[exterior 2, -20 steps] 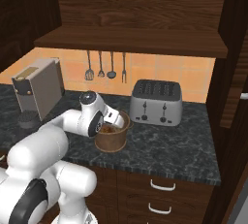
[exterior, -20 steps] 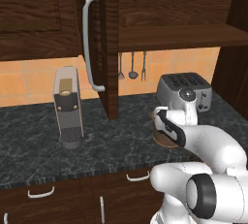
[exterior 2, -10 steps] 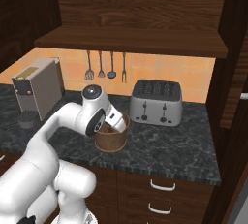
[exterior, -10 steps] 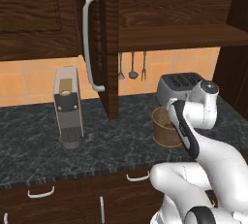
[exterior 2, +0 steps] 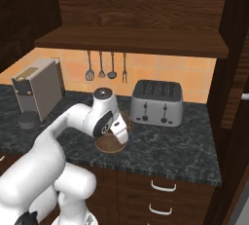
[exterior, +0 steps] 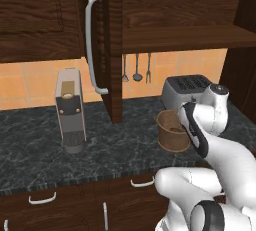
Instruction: Open the cabinet, pick up the bread from the cabinet and place it in the basket. Then move the basket to the dining counter.
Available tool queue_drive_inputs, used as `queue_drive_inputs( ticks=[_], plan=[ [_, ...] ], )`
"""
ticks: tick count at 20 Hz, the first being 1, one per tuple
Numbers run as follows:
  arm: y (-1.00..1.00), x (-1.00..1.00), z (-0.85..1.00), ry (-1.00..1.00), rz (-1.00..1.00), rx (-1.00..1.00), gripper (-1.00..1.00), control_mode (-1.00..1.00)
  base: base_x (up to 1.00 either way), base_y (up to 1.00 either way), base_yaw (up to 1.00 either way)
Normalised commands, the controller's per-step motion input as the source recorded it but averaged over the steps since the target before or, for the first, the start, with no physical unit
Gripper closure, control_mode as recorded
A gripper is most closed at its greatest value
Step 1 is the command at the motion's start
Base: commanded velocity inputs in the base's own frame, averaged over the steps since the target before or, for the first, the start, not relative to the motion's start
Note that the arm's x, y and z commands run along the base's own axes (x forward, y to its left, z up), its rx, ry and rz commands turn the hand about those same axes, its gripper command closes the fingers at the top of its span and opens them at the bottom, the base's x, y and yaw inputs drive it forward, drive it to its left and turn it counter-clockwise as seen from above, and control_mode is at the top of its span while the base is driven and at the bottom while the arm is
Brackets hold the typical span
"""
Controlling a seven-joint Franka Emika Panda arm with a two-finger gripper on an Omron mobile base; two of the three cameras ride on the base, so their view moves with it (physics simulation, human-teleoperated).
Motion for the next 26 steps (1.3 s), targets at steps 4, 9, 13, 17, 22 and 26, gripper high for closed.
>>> queue_drive_inputs(
  ticks=[4,9,13,17,22,26],
  plan=[
    [-0.39,0.45,-0.12,0.19,-0.12,0.09,-1.00,-1.00,0.00,0.00,0.00],
    [-0.35,0.41,-0.18,0.07,-0.13,0.20,-1.00,-1.00,0.00,0.00,0.00],
    [-0.02,0.07,-0.26,0.01,-0.03,0.11,-1.00,-1.00,0.00,0.00,0.00],
    [0.13,-0.01,-0.25,0.04,0.00,0.00,-1.00,-1.00,0.00,0.00,0.00],
    [0.27,0.00,-0.25,0.07,0.00,0.00,-1.00,-1.00,0.00,0.00,0.00],
    [0.20,0.00,-0.30,0.02,0.00,0.00,-1.00,-1.00,0.00,0.00,0.00]
  ],
)
